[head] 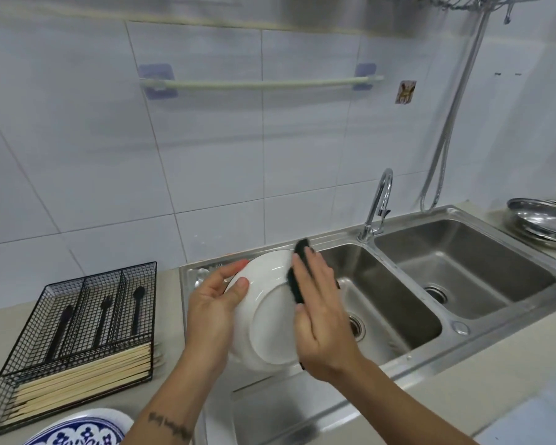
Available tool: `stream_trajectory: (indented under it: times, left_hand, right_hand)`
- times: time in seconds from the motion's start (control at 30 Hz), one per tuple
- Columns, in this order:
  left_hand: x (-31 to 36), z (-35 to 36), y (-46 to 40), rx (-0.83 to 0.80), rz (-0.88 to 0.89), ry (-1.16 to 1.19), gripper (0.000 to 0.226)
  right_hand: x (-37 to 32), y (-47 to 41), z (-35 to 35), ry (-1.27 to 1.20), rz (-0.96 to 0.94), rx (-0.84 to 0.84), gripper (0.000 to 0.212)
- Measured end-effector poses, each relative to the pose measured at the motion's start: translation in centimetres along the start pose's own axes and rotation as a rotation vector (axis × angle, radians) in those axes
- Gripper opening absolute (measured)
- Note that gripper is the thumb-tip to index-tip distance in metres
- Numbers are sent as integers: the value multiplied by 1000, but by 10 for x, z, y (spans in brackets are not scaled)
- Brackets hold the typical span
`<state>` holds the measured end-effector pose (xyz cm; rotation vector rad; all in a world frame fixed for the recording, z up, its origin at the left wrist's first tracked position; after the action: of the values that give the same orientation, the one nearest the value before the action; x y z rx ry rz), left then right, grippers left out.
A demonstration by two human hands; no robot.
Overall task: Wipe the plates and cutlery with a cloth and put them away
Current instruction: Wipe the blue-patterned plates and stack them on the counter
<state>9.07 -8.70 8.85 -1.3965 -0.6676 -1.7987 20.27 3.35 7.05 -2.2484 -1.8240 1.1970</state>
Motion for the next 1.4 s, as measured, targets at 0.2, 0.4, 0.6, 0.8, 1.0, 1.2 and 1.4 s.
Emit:
stream_trajectory:
  times: [0.2, 0.4, 0.6, 0.8, 1.0, 1.2, 1.4]
  left_hand:
    - [6, -3, 3, 35, -21, 59, 25]
    - [16, -6, 0, 53, -17, 103, 26]
    - [20, 2, -5, 229, -6, 255, 24]
    - [25, 13, -8, 263, -22, 316, 25]
    - [35, 31, -16, 218, -48, 305, 23]
    - [42, 40, -27, 215, -80, 325, 19]
    - [35, 44, -14, 90, -145, 349, 29]
  right_hand:
    - [6, -30, -13, 5, -91, -86, 69]
    - [14, -43, -18, -161, 10, 31, 54]
    - [23, -23, 11, -392, 296, 221, 54]
    - [6, -10, 24, -362, 366, 237, 59]
    - [17, -38, -13, -315, 375, 297, 51]
    - [-15, -3, 8, 86, 15, 196, 56]
    - [-27, -27, -3, 249, -219, -39, 59]
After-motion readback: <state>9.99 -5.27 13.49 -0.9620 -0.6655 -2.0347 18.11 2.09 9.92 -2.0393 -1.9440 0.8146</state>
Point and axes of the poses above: each hand's wrist, its own y-axis away from the middle knuckle, its own z-axis out of the palm, x = y × z, the point moved 1 cm from there along -y, towards the middle knuckle, and after that the axes turned 9 degrees about -x, right-handed, at the moved point
